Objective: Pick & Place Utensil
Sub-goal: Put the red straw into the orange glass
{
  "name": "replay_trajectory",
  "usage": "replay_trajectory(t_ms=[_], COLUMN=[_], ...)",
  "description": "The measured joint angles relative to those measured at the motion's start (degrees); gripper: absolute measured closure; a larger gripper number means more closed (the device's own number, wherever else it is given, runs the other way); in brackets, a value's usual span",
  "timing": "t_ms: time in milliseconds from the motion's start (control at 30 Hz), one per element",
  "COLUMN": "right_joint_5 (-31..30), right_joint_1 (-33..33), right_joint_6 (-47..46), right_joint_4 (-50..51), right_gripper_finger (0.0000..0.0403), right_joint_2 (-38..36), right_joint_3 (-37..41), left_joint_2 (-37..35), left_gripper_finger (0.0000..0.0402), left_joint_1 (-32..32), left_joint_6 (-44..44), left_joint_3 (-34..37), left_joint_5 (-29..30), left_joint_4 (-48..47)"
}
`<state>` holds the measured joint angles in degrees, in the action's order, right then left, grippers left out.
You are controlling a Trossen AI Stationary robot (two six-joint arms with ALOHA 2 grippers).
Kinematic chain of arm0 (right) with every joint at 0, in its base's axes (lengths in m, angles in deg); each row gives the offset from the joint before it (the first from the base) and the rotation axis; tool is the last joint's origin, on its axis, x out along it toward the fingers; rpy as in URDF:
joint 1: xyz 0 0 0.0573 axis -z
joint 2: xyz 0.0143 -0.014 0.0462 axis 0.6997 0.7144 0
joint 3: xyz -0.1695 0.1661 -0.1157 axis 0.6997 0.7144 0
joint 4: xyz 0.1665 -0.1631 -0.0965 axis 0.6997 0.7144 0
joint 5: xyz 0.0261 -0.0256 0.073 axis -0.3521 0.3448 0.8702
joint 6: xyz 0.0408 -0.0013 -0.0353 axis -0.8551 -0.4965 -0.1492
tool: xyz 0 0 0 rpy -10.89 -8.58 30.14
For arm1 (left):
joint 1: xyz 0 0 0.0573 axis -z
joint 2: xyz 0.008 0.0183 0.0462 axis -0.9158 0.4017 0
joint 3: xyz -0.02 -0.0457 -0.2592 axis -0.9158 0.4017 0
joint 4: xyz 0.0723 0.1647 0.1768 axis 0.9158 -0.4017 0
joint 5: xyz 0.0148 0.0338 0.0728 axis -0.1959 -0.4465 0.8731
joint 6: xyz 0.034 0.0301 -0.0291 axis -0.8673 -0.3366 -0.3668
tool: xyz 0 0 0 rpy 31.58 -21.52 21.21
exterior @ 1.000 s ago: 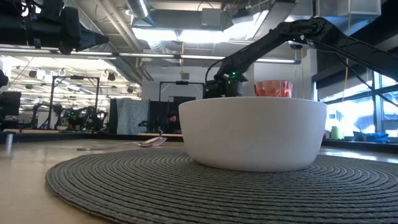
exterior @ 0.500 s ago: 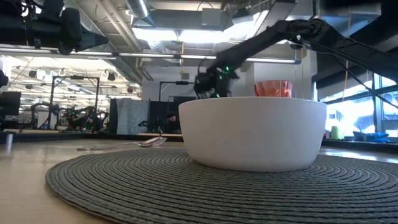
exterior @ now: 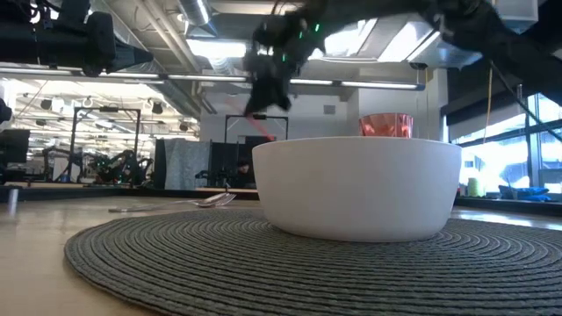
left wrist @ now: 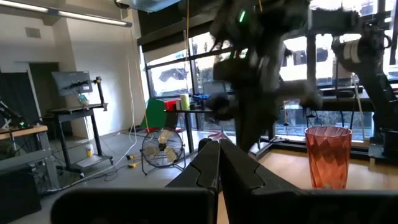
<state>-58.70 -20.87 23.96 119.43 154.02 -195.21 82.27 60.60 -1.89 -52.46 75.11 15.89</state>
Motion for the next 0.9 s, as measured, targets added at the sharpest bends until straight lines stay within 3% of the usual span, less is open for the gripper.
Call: replay_trajectory(t_ms=[500, 600, 733, 900], right_joint_5=[-1.3, -3.8, -6.7, -9.1], right_joint_1=[-7.1, -9.9, -13.6, -15.3], right_joint_6=[0.9, 1.0, 1.1, 0.2], right_joint_4=[3.1, 3.7, -0.4, -15.0], right_gripper_finger=[0.0403, 0.0403, 0.0403, 0.0403], right_joint_2=[-24.9, -30.0, -38.5, -52.5], right_joint_3=[0.0, 0.7, 8.8, 28.6], left_joint_2=[0.0, 0.0, 0.0, 0.0], left_gripper_finger=[0.0398, 0.0399, 0.0396, 0.0399], left_joint_1=[0.0, 0.0, 0.0, 0.0], left_joint_6=[-0.2, -0.1, -0.1, 0.4], left_joint_3=[0.0, 0.0, 0.0, 0.0], left_joint_5=[0.0, 0.0, 0.0, 0.0], left_joint_4=[0.0, 0.0, 0.0, 0.0])
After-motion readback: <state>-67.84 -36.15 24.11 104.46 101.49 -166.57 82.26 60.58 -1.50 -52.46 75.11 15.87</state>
